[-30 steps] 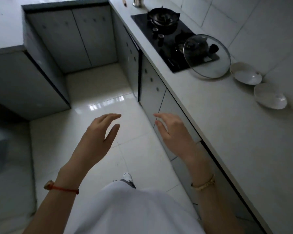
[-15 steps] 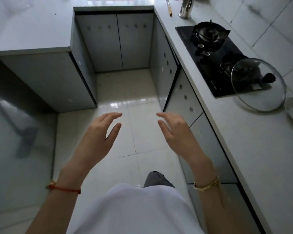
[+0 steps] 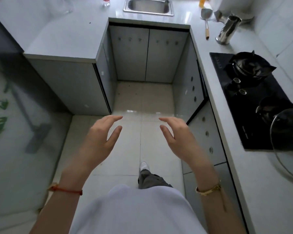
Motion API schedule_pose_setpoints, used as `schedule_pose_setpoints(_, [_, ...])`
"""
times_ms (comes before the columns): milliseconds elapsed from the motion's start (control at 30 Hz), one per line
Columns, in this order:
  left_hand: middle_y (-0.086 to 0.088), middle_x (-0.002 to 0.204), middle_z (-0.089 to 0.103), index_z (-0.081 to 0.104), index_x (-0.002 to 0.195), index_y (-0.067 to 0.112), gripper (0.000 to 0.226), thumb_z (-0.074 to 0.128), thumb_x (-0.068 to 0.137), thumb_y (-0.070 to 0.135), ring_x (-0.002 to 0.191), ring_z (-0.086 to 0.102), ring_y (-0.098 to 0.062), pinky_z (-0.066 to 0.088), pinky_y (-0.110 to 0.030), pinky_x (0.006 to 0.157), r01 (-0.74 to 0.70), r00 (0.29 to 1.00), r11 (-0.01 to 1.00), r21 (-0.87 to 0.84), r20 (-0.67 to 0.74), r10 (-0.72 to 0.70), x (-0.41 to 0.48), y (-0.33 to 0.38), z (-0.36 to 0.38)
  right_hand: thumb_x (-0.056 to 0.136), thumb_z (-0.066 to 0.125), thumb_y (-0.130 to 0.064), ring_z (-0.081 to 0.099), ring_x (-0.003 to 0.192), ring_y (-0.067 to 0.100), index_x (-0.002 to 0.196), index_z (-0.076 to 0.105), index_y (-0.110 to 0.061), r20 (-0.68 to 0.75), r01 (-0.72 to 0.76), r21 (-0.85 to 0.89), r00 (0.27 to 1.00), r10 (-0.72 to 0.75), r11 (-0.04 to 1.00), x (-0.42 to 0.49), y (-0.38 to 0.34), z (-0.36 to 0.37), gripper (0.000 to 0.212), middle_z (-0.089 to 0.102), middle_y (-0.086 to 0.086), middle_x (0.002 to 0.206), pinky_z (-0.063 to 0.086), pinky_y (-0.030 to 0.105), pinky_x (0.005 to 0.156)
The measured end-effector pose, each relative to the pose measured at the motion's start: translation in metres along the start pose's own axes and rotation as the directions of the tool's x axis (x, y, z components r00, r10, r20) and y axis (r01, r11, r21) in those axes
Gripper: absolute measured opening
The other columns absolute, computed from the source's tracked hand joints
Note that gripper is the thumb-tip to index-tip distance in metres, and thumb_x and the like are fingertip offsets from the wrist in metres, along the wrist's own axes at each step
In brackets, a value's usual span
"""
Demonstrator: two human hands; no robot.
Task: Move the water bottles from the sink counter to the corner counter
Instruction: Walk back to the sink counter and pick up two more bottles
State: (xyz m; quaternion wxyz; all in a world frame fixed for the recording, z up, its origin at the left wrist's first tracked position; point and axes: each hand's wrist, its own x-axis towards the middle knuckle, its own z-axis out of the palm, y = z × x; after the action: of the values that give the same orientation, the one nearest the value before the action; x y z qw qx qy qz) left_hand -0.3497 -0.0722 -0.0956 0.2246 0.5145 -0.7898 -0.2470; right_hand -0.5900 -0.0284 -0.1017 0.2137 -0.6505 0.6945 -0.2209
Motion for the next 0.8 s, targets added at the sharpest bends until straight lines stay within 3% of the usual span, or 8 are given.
schedule_pose_setpoints(333, [0.000,0.130,0.058,0.055,0.129,0.015,0.035,0.049,0.095,0.023,0.124,0.049,-0.014,0.038,-0.036,0.107,0.072,0.995,0.997,-0.009,-0.073,-0.072,0.143,0.007,0.006,0.098,0.041,-0.032,0.046,0.123,0.013,0.131,0.051,-0.019,0.032,0.113,-0.034,0.993,-0.112,0.993,0.158,0.040,-0.047,0.036,0.058,-0.003,0.129,0.040,0.035,0.103])
schedule_pose_setpoints(800, [0.002,0.129,0.058,0.056,0.127,0.015,0.034,0.050,0.095,0.022,0.124,0.050,-0.013,0.038,-0.032,0.106,0.181,0.977,0.983,-0.016,-0.112,-0.181,0.289,-0.029,0.012,0.099,0.039,-0.032,0.045,0.124,0.015,0.131,0.049,-0.020,0.136,0.162,-0.025,0.978,-0.157,0.986,0.329,0.070,-0.048,0.036,0.057,-0.003,0.129,0.040,0.035,0.103])
